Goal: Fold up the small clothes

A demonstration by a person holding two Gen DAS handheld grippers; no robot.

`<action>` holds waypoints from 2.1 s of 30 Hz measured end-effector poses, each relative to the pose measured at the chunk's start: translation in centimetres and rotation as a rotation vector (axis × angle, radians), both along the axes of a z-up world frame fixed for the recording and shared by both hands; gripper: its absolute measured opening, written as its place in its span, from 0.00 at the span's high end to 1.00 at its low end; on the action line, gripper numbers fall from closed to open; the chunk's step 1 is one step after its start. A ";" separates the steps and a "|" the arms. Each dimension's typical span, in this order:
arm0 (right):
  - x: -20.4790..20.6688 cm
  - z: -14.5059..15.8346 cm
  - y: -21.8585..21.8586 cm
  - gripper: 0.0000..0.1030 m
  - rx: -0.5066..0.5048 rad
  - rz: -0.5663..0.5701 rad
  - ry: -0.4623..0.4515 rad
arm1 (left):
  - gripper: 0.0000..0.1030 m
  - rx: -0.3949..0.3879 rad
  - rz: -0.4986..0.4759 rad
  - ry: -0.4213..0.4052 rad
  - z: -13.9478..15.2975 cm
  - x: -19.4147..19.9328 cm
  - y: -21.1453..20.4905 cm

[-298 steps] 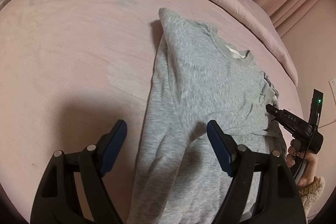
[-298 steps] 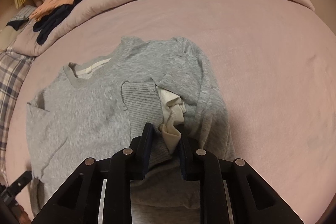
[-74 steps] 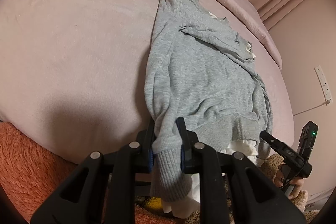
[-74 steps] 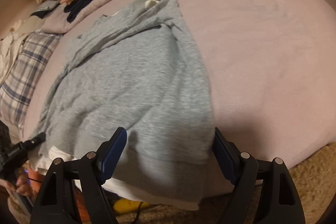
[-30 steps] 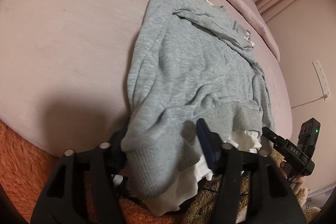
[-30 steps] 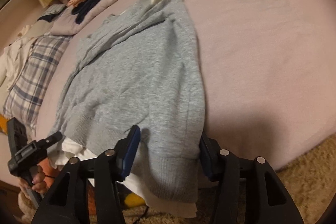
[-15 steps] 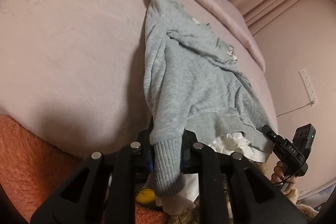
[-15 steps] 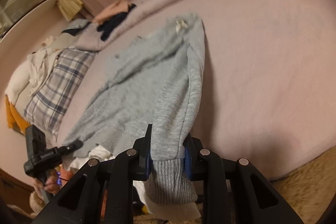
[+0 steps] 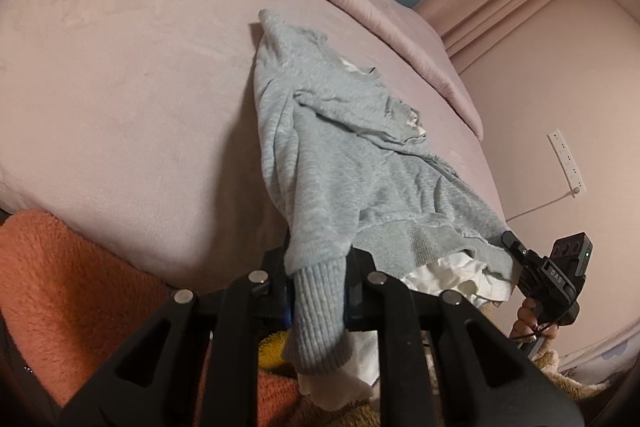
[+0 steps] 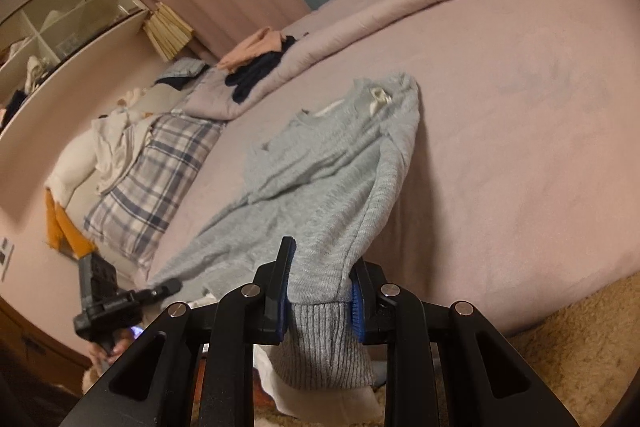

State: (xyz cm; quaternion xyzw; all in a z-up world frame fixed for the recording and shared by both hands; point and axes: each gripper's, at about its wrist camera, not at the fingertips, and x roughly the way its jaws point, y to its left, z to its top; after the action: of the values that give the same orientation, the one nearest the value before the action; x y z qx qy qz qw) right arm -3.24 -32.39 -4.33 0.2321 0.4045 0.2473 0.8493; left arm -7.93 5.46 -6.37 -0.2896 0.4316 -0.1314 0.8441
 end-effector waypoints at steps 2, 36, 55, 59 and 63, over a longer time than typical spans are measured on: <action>-0.2 0.7 0.1 0.75 0.001 0.000 -0.019 | 0.85 0.007 -0.007 -0.009 0.4 0.1 0.1; 2.4 0.7 -0.1 0.75 0.015 -0.043 -0.023 | 0.85 0.022 -0.012 -0.052 2.2 2.7 -0.2; 3.5 0.8 -0.3 0.75 0.027 -0.063 -0.019 | 0.85 0.032 -0.007 -0.057 2.4 3.6 0.0; 3.7 0.8 -0.3 0.75 0.024 -0.067 -0.015 | 0.85 0.029 -0.009 -0.062 2.6 3.6 0.1; 3.9 0.8 -0.3 0.75 0.027 -0.075 -0.012 | 0.85 0.028 -0.010 -0.063 2.8 3.9 0.1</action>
State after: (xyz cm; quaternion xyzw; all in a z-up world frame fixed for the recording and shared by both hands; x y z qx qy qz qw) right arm 0.68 -32.68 -3.53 0.2570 0.3873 0.2222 0.8571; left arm -4.05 5.55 -3.57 -0.2714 0.4078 -0.1385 0.8607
